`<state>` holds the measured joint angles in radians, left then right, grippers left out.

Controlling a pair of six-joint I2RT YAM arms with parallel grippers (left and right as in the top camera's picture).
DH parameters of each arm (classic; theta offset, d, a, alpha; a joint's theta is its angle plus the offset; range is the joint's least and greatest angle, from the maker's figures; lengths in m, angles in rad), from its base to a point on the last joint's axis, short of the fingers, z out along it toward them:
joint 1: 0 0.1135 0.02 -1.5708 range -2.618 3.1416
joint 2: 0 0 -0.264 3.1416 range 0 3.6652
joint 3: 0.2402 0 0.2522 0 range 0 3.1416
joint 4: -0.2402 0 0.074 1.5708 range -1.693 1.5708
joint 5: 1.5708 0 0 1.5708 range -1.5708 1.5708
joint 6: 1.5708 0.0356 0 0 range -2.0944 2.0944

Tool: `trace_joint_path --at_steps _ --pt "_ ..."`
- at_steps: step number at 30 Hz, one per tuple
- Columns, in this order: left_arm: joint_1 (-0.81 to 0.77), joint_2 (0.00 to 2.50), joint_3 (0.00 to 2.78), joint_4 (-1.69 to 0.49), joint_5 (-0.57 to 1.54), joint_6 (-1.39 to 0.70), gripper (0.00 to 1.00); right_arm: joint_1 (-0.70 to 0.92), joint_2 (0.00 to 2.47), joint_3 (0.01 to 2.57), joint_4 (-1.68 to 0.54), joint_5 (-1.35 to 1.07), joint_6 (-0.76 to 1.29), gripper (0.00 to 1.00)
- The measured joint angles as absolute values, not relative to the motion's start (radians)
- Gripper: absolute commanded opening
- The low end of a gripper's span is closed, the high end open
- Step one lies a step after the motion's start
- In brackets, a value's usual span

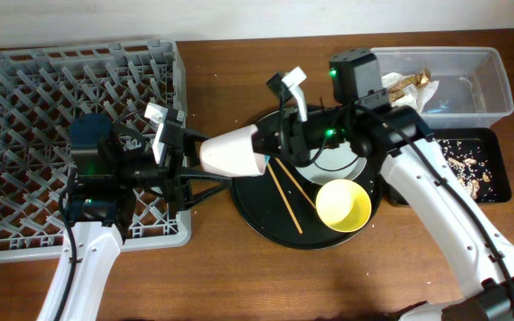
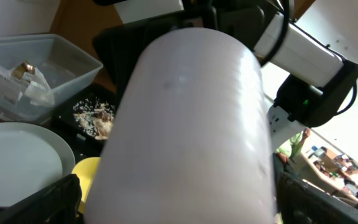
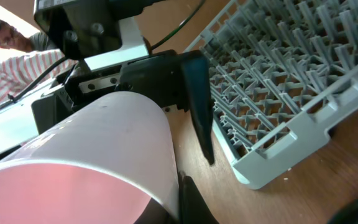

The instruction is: Sort waste into correct bins and load items into the dishwasher rack

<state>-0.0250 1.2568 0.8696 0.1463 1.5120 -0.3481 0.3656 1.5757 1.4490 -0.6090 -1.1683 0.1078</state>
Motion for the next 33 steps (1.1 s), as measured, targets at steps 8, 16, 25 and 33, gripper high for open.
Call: trace_joint_path --at_steps 8,16,25,33 --pt "-0.025 1.257 0.87 0.154 1.515 -0.372 0.84 0.441 1.626 1.449 -0.541 -1.14 0.158 0.04" --pt "-0.025 1.257 0.87 0.17 1.514 -0.387 0.72 0.442 1.626 1.449 -0.545 -1.145 0.158 0.21" --pt "-0.018 1.275 0.867 0.207 1.496 -0.389 0.71 0.438 1.613 1.45 -0.533 -1.208 0.152 0.99" --pt "0.061 1.282 0.868 0.243 1.471 -0.325 0.69 0.2 1.624 1.449 -0.708 -0.895 0.162 0.98"
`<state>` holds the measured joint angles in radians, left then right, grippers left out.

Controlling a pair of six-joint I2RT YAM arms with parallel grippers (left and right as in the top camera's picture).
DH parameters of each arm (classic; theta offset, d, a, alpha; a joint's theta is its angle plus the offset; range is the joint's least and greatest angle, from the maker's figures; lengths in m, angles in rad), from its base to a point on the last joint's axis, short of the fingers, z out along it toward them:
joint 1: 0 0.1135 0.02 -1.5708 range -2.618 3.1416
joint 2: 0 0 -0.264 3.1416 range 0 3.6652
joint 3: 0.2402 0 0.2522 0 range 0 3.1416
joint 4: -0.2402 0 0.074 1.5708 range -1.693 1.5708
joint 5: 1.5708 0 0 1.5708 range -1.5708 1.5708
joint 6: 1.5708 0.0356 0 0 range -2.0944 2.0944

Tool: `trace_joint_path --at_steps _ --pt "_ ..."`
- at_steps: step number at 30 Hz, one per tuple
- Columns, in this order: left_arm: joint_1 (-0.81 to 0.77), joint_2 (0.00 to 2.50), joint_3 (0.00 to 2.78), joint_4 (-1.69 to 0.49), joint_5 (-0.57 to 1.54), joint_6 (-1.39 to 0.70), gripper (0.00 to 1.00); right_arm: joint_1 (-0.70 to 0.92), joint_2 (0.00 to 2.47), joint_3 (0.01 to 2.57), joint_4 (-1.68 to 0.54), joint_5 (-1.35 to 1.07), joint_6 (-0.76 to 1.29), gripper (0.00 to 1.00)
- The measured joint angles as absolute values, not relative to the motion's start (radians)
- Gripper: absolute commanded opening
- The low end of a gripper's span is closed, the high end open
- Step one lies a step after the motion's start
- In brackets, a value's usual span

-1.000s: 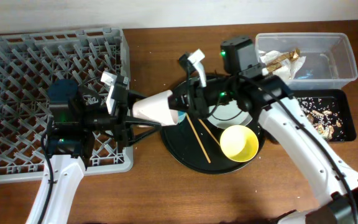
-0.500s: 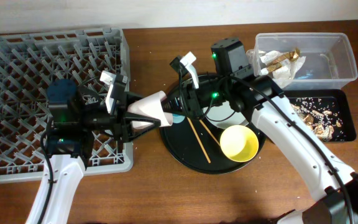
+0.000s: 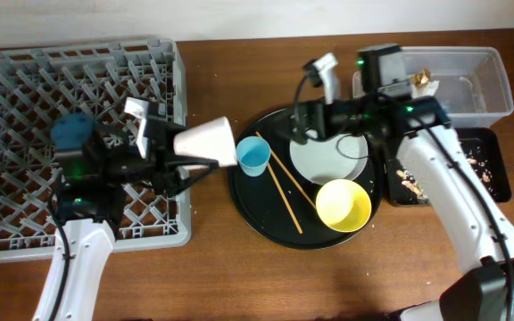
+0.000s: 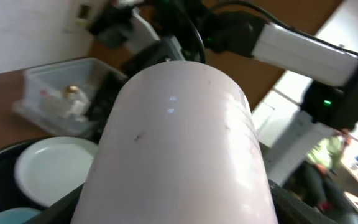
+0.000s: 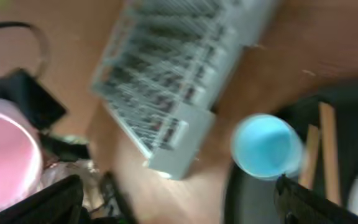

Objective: Sort waste into correct bins and load items into the dishwasher rack
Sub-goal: 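Place the pink cup upside down in the dish rack with the left gripper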

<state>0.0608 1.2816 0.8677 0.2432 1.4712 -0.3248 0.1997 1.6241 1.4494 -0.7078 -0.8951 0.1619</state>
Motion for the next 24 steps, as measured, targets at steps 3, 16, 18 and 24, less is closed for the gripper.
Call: trace_joint_path --at_steps 3,16,18,24 --pt "0.076 1.327 0.869 0.177 1.358 -0.283 0.7 0.193 1.625 1.449 -0.779 -0.775 0.162 0.98" --pt "0.075 1.34 1.139 -0.756 0.403 -0.054 0.7 0.198 1.625 1.446 -0.849 -0.565 0.162 0.99" --pt "0.075 1.315 1.222 -0.871 0.249 -0.025 0.7 0.198 1.625 1.446 -0.86 -0.546 0.162 0.98" --pt "0.074 1.39 1.235 -1.04 0.088 0.001 0.65 0.198 1.625 1.446 -0.883 -0.526 0.162 0.98"
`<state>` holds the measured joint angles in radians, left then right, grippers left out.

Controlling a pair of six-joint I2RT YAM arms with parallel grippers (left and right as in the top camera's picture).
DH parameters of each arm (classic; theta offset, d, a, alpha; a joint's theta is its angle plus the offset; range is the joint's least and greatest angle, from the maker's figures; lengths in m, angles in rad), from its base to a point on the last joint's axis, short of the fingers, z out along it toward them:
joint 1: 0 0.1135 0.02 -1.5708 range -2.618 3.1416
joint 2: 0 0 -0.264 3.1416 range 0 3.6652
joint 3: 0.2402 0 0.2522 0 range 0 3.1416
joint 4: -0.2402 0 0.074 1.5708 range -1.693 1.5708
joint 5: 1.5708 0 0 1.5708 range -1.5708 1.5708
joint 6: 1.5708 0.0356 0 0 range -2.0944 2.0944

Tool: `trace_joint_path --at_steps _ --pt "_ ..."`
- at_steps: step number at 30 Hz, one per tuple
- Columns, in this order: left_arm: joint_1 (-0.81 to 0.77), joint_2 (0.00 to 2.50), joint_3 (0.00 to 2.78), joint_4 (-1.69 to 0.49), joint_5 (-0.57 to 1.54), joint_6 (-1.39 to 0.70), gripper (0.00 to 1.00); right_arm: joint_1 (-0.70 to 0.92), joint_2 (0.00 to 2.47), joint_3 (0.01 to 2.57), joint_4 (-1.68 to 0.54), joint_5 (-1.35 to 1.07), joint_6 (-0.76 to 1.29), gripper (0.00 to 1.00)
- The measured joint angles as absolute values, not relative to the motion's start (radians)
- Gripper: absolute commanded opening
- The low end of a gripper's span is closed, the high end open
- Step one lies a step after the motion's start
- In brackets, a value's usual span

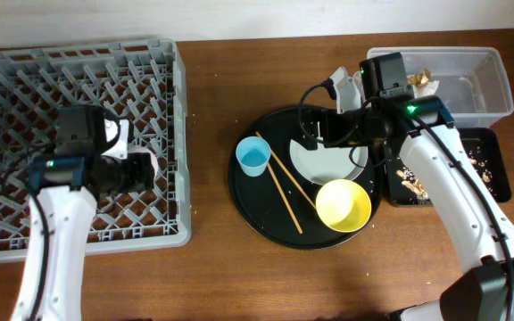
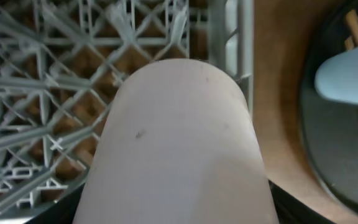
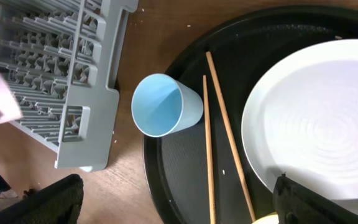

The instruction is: Sort waste into correct bins and load items into the dishwasher rack

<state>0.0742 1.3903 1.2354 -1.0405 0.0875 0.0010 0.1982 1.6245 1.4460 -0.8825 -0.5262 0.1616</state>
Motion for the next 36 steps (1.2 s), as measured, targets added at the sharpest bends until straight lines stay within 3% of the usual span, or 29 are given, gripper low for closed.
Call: trace_joint_path --at_steps 10,11,12,16,18,23,30,33,34,35,36 --pt "-0.02 1.672 1.235 -1.066 0.05 0.004 0.68 0.198 1.625 1.446 -0.892 -0.52 0.162 0.98" --pt "-0.019 1.693 1.235 -1.066 0.047 0.004 0.95 0.198 1.625 1.445 -0.894 -0.52 0.162 0.98" --pt "-0.02 1.712 1.235 -1.063 0.047 0.005 0.99 0.198 1.625 1.445 -0.894 -0.52 0.162 0.99" --pt "-0.013 1.721 1.252 -1.06 0.042 0.008 0.99 0.199 1.625 1.445 -0.894 -0.52 0.162 0.99" --pt "-0.014 1.729 1.308 -1.124 0.047 0.002 0.99 0.208 1.625 1.445 -0.888 -0.52 0.161 0.89" --pt "-0.027 1.698 1.542 -1.192 0.147 0.0 0.99 0.326 1.687 1.444 -0.813 -0.431 0.231 0.82" --pt "-0.105 1.64 1.563 -1.125 0.3 0.034 0.99 0.441 1.905 1.443 -0.649 -0.326 0.421 0.47" --pt "-0.105 1.64 1.563 -1.113 0.308 0.035 0.99 0.442 1.964 1.441 -0.645 -0.316 0.462 0.22" --pt "-0.105 1.64 1.563 -1.112 0.308 0.035 0.99 0.442 1.966 1.44 -0.645 -0.314 0.471 0.2" --pt "-0.105 1.64 1.563 -1.104 0.308 0.035 0.99 0.442 1.966 1.44 -0.645 -0.307 0.474 0.04" --pt "-0.105 1.64 1.563 -1.095 0.308 0.035 0.99 0.442 1.966 1.44 -0.646 -0.295 0.475 0.04"
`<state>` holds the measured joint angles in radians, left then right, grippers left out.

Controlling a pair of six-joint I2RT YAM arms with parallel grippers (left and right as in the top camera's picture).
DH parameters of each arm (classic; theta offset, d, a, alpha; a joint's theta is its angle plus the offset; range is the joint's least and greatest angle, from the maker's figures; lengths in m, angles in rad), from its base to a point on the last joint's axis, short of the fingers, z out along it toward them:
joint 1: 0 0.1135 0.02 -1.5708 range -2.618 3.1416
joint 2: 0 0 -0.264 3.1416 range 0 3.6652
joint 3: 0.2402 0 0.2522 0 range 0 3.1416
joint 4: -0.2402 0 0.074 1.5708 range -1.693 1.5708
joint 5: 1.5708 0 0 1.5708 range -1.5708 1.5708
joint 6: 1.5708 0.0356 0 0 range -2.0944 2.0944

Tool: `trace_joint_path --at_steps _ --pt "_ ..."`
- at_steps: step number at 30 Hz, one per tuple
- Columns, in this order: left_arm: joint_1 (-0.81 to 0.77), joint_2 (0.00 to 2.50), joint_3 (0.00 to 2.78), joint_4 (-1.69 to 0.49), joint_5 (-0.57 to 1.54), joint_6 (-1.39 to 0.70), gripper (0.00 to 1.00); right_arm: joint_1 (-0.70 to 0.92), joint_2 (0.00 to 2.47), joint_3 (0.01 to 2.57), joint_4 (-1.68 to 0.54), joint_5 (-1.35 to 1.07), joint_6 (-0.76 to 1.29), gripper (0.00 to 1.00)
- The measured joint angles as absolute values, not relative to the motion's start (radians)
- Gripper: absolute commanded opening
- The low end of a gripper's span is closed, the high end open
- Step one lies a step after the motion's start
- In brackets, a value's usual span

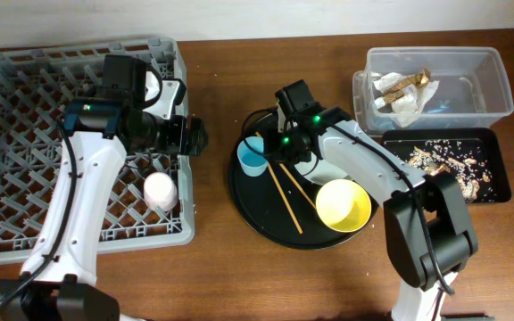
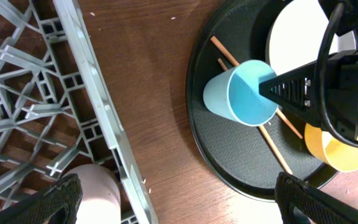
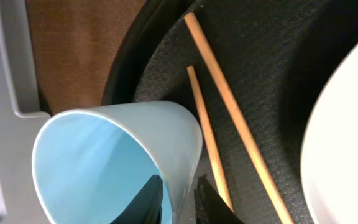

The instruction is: Sort waste into correct bins and load items into the dishwasher rack

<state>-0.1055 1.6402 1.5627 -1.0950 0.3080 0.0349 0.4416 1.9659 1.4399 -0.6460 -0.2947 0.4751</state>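
A blue cup [image 1: 255, 159] stands at the left edge of the round black tray [image 1: 266, 218]. My right gripper [image 3: 178, 181] pinches its near wall [image 3: 166, 134], one finger inside and one outside. My left gripper [image 2: 178, 190] hangs open over the bare wood between rack and tray, holding nothing. A white cup [image 1: 159, 189] sits in the grey dishwasher rack [image 1: 25, 80] close to its right wall, and shows in the left wrist view as the white cup [image 2: 92, 190]. On the tray lie two chopsticks [image 1: 286, 194], a white plate [image 1: 333, 165] and a yellow bowl [image 1: 344, 204].
A clear bin [image 1: 471, 89] with wrappers stands at the back right. A black tray [image 1: 493, 169] of food scraps sits in front of it. The rack's right wall [image 2: 95, 118] runs just left of my left gripper.
The white cup has left my left gripper and sits in the rack; that gripper is open and nearer the tray. My right gripper has come down from above the plate and shut on the blue cup's rim.
The white cup was between both grippers, over the gap between rack and tray. Then my left gripper alone held it and the right was back over the plate. Then the left held it over the rack, where it now rests, released.
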Motion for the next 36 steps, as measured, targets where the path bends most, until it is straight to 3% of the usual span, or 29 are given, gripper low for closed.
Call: trace_joint_path --at_steps 5,8,11,14,17,20,32,35,36 --pt "-0.105 1.64 1.563 -1.087 0.318 0.035 0.99 0.441 1.967 1.44 -0.654 -0.286 0.479 0.04" --pt "-0.105 1.64 1.562 -1.044 0.429 0.036 0.99 0.417 1.943 1.437 -0.654 -0.462 0.472 0.04" --pt "-0.097 1.64 1.562 -0.984 0.649 0.051 0.99 0.352 1.821 1.434 -0.653 -0.638 0.436 0.04" --pt "-0.024 1.64 1.563 -0.97 0.998 0.127 0.99 0.236 1.674 1.435 -0.653 -0.932 0.351 0.04" --pt "0.056 1.64 1.563 -0.967 1.302 0.196 0.99 0.184 1.673 1.421 -0.641 -1.179 0.228 0.04" --pt "0.058 1.64 1.563 -0.969 1.463 0.229 0.99 0.184 1.673 1.407 -0.543 -1.294 0.205 0.04" --pt "-0.046 1.64 1.562 -0.975 1.512 0.27 0.99 0.257 1.673 1.402 -0.055 -1.299 0.521 0.04" --pt "-0.051 1.64 1.562 -0.974 1.511 0.271 0.89 0.29 1.673 1.402 -0.043 -1.271 0.555 0.04" --pt "-0.051 1.64 1.562 -0.975 1.511 0.27 0.82 0.298 1.673 1.402 -0.043 -1.258 0.561 0.04"
